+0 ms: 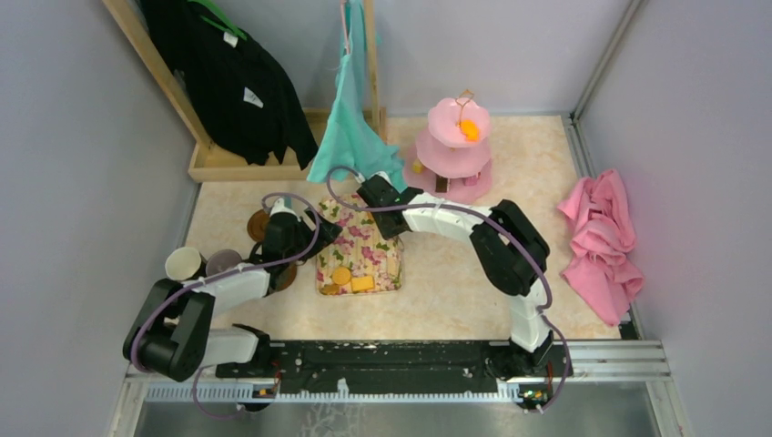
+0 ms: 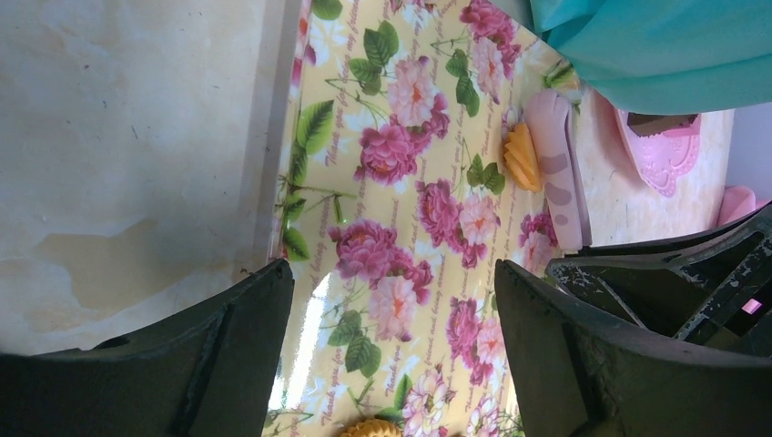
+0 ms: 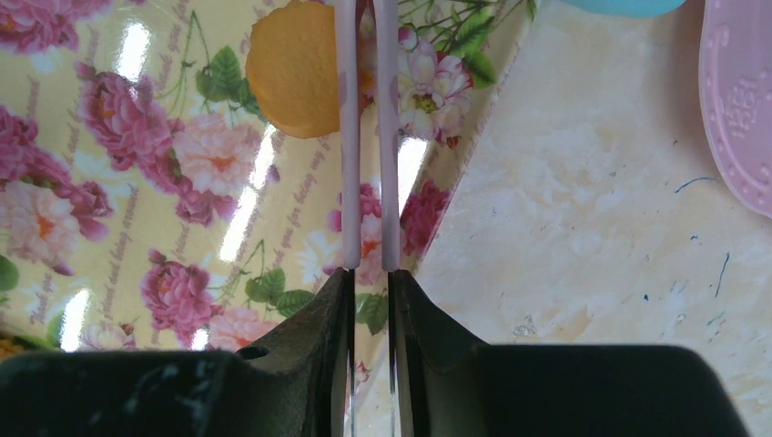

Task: Serve the afternoon tea
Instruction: Pick up the desert from the tray.

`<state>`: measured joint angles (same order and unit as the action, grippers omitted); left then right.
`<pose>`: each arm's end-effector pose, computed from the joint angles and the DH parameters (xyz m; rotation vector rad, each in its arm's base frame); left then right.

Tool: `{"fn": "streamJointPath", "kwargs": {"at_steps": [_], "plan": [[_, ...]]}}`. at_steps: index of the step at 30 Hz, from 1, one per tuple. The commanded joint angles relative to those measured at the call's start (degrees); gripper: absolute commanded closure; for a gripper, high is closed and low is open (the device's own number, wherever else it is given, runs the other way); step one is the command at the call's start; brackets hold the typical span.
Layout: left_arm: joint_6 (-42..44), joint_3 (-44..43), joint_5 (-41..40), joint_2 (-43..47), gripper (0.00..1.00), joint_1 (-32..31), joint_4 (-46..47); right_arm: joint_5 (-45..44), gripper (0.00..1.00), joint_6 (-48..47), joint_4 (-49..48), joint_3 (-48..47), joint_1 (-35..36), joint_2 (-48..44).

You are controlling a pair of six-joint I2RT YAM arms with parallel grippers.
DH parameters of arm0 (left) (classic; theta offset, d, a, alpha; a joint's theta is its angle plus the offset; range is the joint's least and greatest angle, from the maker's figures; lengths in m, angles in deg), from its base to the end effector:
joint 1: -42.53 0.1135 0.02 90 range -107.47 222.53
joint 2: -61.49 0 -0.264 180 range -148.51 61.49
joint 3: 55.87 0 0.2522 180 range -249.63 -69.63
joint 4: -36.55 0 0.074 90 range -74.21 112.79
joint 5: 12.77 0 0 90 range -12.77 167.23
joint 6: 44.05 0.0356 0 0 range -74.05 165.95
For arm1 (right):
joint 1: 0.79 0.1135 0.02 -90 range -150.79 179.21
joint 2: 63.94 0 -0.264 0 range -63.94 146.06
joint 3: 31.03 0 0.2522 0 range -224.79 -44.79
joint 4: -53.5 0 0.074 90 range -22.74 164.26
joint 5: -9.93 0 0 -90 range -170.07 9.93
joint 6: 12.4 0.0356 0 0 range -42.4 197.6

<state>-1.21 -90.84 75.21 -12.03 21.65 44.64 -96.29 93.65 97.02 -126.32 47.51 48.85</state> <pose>0.2217 -0.0832 0.1539 -0.5159 2.1134 -0.6644 0.2836 0.3034 0.1864 -0.6221 2.4922 0.0436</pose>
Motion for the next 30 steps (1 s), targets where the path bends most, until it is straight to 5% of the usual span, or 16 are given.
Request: {"fn": "streamJointPath", "kwargs": {"at_steps": [1, 30], "plan": [[-0.81, 0.76, 0.96, -0.32, 0.14, -0.13, 1.55, -0.65, 0.82, 0.09, -0.49, -1.64, 1.61, -2.23], [-1.53, 1.55, 0.88, 1.86, 0.15, -1.04, 1.05, -4.06, 0.82, 2.95, -3.47, 2.31, 8.75, -8.17]]}}
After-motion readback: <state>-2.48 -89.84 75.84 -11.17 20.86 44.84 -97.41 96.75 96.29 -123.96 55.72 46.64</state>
